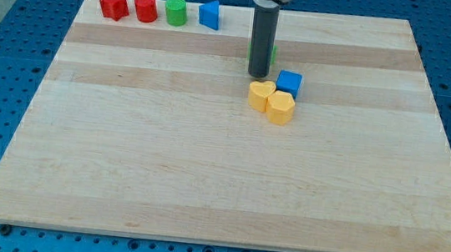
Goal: Move the green star to the top center
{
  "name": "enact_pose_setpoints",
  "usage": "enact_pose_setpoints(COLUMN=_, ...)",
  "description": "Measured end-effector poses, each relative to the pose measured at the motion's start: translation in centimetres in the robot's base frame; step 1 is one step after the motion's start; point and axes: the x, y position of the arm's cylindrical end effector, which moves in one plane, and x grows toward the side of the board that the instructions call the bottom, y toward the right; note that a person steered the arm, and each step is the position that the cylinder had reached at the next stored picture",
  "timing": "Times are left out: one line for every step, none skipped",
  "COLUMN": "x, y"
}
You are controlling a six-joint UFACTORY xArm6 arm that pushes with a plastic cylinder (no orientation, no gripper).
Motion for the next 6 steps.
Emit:
enact_pose_setpoints(x=-1.7, y=0.1)
enact_pose_setpoints(x=-3.5, y=0.2)
enact_pose_setpoints(x=-4.7, y=1.4)
enact_pose_setpoints(x=-5.7, y=2.6)
enact_pose_setpoints(x=-7.0, y=2.7)
enact_pose_setpoints(x=-7.5, y=2.7)
